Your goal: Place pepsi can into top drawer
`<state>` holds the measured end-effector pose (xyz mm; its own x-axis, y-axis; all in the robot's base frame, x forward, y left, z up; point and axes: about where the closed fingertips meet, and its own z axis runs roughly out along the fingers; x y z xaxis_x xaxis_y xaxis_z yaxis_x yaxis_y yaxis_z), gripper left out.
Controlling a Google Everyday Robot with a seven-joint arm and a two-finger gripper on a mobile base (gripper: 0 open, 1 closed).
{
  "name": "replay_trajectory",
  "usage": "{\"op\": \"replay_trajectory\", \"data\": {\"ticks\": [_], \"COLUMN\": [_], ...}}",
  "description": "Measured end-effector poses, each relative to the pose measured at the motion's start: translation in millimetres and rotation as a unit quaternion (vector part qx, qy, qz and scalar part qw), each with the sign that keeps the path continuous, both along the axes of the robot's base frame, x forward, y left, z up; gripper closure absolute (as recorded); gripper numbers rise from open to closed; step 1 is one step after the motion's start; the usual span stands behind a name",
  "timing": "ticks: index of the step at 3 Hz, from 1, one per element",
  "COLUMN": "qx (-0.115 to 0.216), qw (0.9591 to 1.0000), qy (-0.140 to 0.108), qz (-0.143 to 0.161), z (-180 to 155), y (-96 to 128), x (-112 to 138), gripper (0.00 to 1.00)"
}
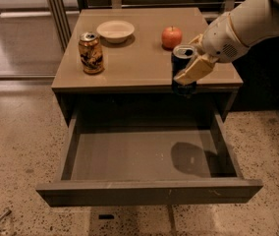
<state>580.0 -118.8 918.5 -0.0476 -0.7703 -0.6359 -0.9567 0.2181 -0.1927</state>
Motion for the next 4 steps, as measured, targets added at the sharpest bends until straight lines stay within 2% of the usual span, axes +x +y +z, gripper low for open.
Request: {"op": "replay_trajectory", "data": {"ticks": [1,2,3,4], "qx": [-0.011,-0.011,0.005,0.029], "qw": [0.9999,0.9999,1.0,0.9995], "qy": [0.001,0.001,0.003,0.011], "qz": [0.009,0.013,0.008,-0.004], "z": [-36,-99,-155,-196], "y": [-6,-14,-21,-25], "x": [-9,-27,-38,-40], "gripper": [1.0,1.0,1.0,1.0]}}
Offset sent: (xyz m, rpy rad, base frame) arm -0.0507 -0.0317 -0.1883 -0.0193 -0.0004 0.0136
